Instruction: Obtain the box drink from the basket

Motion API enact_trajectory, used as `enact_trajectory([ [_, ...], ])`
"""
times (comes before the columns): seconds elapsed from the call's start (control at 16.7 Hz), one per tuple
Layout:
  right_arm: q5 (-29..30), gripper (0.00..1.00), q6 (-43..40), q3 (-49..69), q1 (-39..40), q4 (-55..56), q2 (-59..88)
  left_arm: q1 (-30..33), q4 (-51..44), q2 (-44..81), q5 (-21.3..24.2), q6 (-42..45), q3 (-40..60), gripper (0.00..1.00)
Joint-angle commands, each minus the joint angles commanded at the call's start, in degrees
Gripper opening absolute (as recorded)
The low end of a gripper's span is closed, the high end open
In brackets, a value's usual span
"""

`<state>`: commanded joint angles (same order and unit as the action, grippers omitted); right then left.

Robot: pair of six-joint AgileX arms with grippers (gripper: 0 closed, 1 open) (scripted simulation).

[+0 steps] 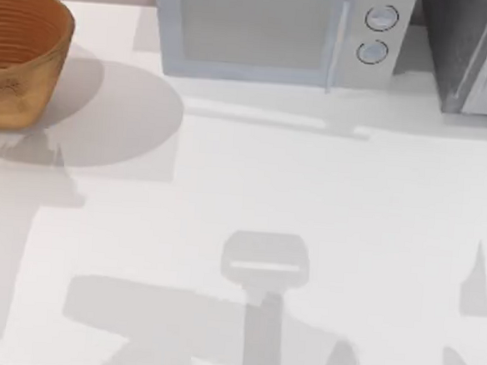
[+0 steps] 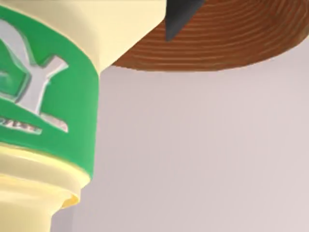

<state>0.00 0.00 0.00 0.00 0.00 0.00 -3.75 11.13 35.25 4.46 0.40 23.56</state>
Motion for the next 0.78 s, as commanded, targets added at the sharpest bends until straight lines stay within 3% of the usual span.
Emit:
enact_trajectory([
  [0.42,0.0,1.00,0.0,0.0,0.0,0.0,0.0,3.1,-9.1,-29.1,-3.5,-0.2,-19.1,0.00],
  [0.78,0.0,1.00,0.0,0.0,0.0,0.0,0.0,3.7,-11.1,-35.2,-4.5,-0.4,-23.6,0.00],
])
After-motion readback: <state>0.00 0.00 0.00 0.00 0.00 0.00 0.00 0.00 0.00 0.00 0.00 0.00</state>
